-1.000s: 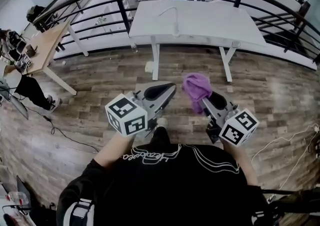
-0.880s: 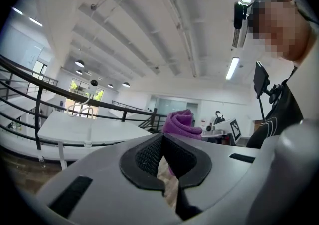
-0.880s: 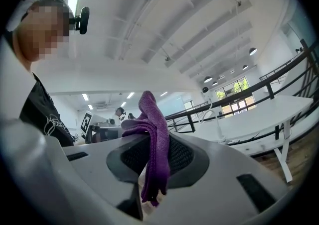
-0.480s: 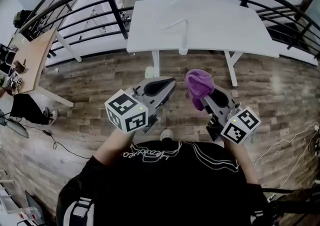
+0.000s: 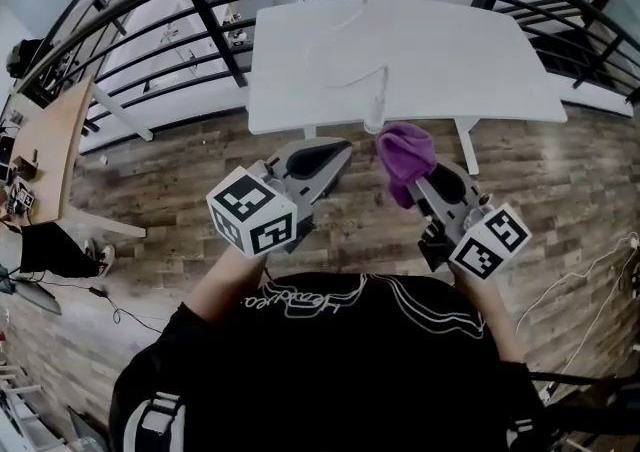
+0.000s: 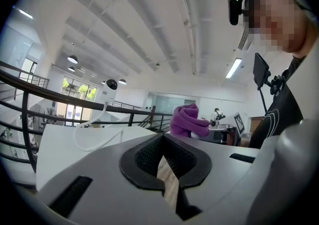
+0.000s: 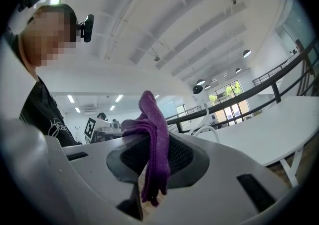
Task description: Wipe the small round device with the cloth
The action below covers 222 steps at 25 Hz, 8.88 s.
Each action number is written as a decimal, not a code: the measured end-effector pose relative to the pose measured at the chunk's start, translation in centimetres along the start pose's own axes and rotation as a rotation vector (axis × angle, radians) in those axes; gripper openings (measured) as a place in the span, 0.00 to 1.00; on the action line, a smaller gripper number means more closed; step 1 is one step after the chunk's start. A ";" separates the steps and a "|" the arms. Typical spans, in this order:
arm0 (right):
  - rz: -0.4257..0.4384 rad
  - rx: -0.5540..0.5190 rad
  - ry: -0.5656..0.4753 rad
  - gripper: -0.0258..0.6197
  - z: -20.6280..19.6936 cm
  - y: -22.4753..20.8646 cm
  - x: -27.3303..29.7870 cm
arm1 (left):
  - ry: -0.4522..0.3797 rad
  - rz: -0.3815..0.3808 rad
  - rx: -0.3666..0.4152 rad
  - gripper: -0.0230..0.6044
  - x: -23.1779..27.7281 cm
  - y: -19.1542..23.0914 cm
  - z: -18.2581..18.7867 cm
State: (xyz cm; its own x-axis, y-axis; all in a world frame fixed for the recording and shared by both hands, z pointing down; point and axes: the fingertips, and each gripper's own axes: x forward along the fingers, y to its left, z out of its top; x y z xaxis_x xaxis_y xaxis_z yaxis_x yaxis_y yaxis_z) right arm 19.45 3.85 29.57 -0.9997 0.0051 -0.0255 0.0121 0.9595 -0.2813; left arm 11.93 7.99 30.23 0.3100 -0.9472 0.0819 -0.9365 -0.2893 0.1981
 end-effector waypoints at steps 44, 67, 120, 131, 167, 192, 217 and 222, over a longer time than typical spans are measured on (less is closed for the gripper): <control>0.459 0.084 0.070 0.15 8.0 -32.8 18.5 | 0.355 0.493 0.295 0.24 19.8 25.8 2.7; 0.435 0.083 0.028 0.15 9.5 -35.2 18.5 | 0.486 0.465 0.494 0.12 22.4 27.8 0.4; 1.012 -0.061 -0.292 0.15 17.9 -27.6 24.7 | 0.540 0.427 0.446 0.12 22.5 28.5 0.0; 0.996 -0.064 -0.249 0.15 15.6 -27.9 22.5 | 0.522 0.431 0.453 0.12 22.8 28.2 0.4; 0.838 -0.254 -0.114 0.15 9.6 -28.6 17.5 | 0.499 0.433 0.406 0.12 22.5 28.2 0.0; 0.491 -1.215 -0.153 0.15 14.2 -20.9 18.0 | 0.502 0.172 0.398 0.12 22.6 28.2 -0.5; 0.380 -1.107 0.023 0.15 7.9 -21.4 20.7 | 0.456 0.063 0.372 0.12 21.9 28.3 -0.5; 0.335 -1.052 0.072 0.15 5.7 -21.4 20.6 | 0.448 0.028 0.376 0.12 21.8 28.3 -0.5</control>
State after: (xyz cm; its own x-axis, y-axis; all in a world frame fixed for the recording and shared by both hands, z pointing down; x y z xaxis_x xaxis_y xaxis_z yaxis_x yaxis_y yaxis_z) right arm -1.30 -18.20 29.57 -0.9487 0.2933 0.1179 0.2913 0.6664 0.6863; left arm -7.79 -20.76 38.09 0.2467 -0.8280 0.5036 -0.9138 -0.3718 -0.1637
